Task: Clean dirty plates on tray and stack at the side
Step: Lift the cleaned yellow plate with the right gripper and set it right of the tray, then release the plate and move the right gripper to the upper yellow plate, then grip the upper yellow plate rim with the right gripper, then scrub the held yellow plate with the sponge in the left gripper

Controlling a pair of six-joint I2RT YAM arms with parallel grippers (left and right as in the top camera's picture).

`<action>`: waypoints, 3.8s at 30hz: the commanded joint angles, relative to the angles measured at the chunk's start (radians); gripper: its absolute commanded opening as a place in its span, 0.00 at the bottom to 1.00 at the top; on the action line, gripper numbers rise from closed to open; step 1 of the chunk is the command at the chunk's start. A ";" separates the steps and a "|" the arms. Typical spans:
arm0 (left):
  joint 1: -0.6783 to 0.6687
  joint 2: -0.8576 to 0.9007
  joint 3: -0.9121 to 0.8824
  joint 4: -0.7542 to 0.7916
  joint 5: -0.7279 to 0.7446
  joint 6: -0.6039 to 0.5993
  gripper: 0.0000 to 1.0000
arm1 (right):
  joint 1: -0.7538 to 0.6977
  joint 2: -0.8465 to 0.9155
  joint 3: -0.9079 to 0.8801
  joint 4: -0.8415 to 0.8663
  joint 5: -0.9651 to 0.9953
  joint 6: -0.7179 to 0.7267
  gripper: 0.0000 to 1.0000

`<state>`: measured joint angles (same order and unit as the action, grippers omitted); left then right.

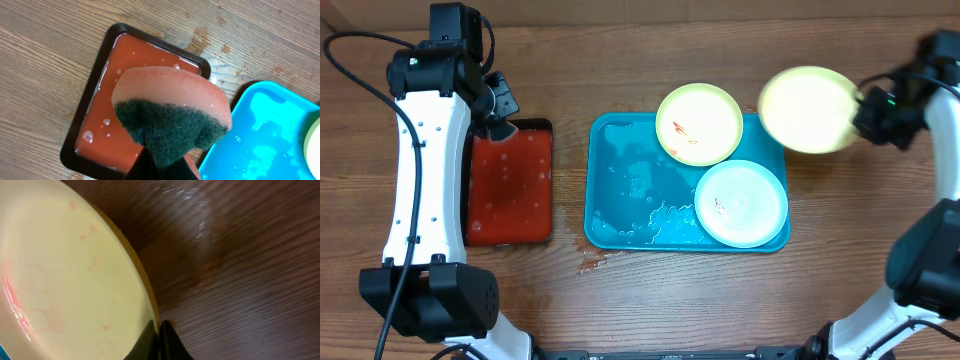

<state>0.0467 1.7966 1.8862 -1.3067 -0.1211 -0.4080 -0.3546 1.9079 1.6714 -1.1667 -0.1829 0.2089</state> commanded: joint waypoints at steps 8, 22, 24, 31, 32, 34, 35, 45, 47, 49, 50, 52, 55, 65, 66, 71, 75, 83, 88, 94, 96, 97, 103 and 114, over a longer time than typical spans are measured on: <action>0.002 0.010 -0.001 0.019 -0.019 0.035 0.04 | -0.114 -0.026 -0.237 0.243 0.014 0.002 0.04; 0.002 0.010 -0.002 0.024 -0.019 0.035 0.04 | -0.107 -0.029 -0.208 0.249 0.080 0.001 0.60; 0.002 0.010 -0.002 0.025 -0.019 0.035 0.04 | -0.096 -0.029 -0.126 0.174 0.061 0.000 0.63; -0.002 0.010 -0.002 0.037 -0.015 0.034 0.04 | 0.092 -0.027 0.016 0.226 -0.290 -0.206 0.82; -0.002 0.010 -0.001 0.036 -0.016 0.034 0.04 | 0.135 -0.023 0.012 0.264 -0.285 -0.238 0.86; -0.002 0.010 -0.002 0.036 -0.016 0.034 0.04 | 0.223 -0.008 0.009 0.334 -0.251 -0.294 0.93; -0.002 0.010 -0.002 0.036 -0.016 0.035 0.04 | 0.253 0.001 0.009 0.354 -0.224 -0.310 0.96; -0.002 0.010 -0.002 0.050 -0.010 0.035 0.04 | 0.491 0.193 0.008 0.508 0.103 -0.422 0.93; -0.002 0.010 -0.002 0.056 -0.009 0.035 0.04 | 0.504 0.229 0.008 0.508 0.104 -0.465 0.93; -0.002 0.010 -0.002 0.062 -0.009 0.034 0.04 | 0.515 0.258 0.008 0.508 0.103 -0.506 0.93; -0.002 0.010 -0.002 0.064 -0.009 0.035 0.04 | 0.520 0.265 0.008 0.509 0.102 -0.523 0.91; -0.002 0.010 -0.002 0.066 -0.009 0.034 0.04 | 0.529 0.274 0.008 0.512 0.101 -0.533 0.88; -0.002 0.010 -0.002 0.075 -0.009 0.034 0.04 | 0.539 0.281 0.008 0.520 0.100 -0.547 0.76; -0.002 0.010 -0.002 0.078 -0.009 0.035 0.04 | 0.546 0.340 0.008 0.538 0.089 -0.554 0.59; -0.002 0.010 -0.002 0.078 -0.009 0.035 0.04 | 0.547 0.340 0.008 0.538 0.086 -0.554 0.52; -0.002 0.011 -0.002 0.081 -0.009 0.035 0.04 | 0.547 0.338 0.014 0.533 0.085 -0.542 0.26; -0.002 0.015 -0.002 0.081 -0.006 0.034 0.04 | 0.549 0.331 0.061 0.467 0.084 -0.436 0.04; -0.017 0.020 -0.002 0.092 0.160 0.039 0.04 | 0.595 0.327 0.245 0.135 -0.037 -0.257 0.04; -0.085 0.037 -0.002 0.092 0.198 0.038 0.04 | 0.644 0.327 0.234 0.046 -0.096 -0.194 0.04; -0.187 0.083 -0.002 0.100 0.201 0.007 0.04 | 0.658 0.327 0.139 0.080 -0.096 -0.062 0.04; -0.218 0.108 -0.002 0.100 0.201 -0.003 0.04 | 0.658 0.327 0.102 0.101 -0.096 -0.039 0.04; -0.236 0.124 -0.002 0.100 0.201 -0.011 0.04 | 0.658 0.327 0.084 0.111 -0.096 -0.028 0.04; -0.322 0.230 -0.002 0.124 0.269 -0.049 0.04 | 0.661 0.327 -0.027 0.178 -0.113 0.018 0.04; -0.448 0.421 -0.002 0.318 0.433 -0.050 0.04 | 0.690 0.327 -0.044 0.193 -0.126 0.166 0.04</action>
<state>-0.3717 2.1712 1.8854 -1.0138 0.2470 -0.4438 0.3061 2.2246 1.6592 -0.9764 -0.3191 0.3378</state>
